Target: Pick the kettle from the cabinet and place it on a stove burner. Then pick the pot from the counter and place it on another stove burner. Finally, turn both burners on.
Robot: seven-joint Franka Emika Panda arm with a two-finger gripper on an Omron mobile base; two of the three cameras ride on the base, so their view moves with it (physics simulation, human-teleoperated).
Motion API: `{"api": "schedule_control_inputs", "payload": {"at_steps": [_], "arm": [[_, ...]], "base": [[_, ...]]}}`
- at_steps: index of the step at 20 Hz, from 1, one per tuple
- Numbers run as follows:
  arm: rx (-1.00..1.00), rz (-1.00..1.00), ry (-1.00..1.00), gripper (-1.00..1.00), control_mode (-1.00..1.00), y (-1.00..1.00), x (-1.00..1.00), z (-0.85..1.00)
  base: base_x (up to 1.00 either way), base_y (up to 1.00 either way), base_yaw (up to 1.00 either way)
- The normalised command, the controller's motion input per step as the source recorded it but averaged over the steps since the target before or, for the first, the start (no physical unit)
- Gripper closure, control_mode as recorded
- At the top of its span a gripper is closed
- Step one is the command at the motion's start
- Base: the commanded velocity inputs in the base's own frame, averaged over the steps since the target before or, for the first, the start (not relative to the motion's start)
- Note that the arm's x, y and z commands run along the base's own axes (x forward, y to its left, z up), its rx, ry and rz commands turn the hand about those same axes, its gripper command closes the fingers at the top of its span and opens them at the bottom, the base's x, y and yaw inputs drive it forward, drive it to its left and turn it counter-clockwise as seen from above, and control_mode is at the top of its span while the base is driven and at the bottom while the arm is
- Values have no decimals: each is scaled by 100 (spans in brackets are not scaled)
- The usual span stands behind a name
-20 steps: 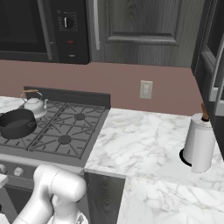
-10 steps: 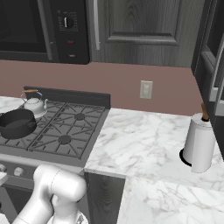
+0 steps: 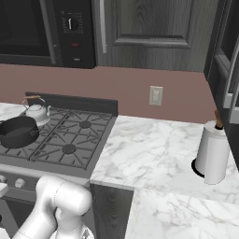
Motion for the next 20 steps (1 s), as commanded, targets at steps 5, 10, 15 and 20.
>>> {"api": "schedule_control_inputs", "payload": {"at_steps": [5, 10, 15, 20], "arm": [[-1, 1, 0, 100, -100, 0, 0, -1], [-3, 0, 0, 100, -100, 0, -2, 0], [-17, 0, 0, 100, -100, -8, -9, 2], [-21, 0, 0, 100, -100, 0, -10, 6]], "base": [[0, 0, 0], [0, 0, 0], [0, 0, 0], [0, 0, 0]]}}
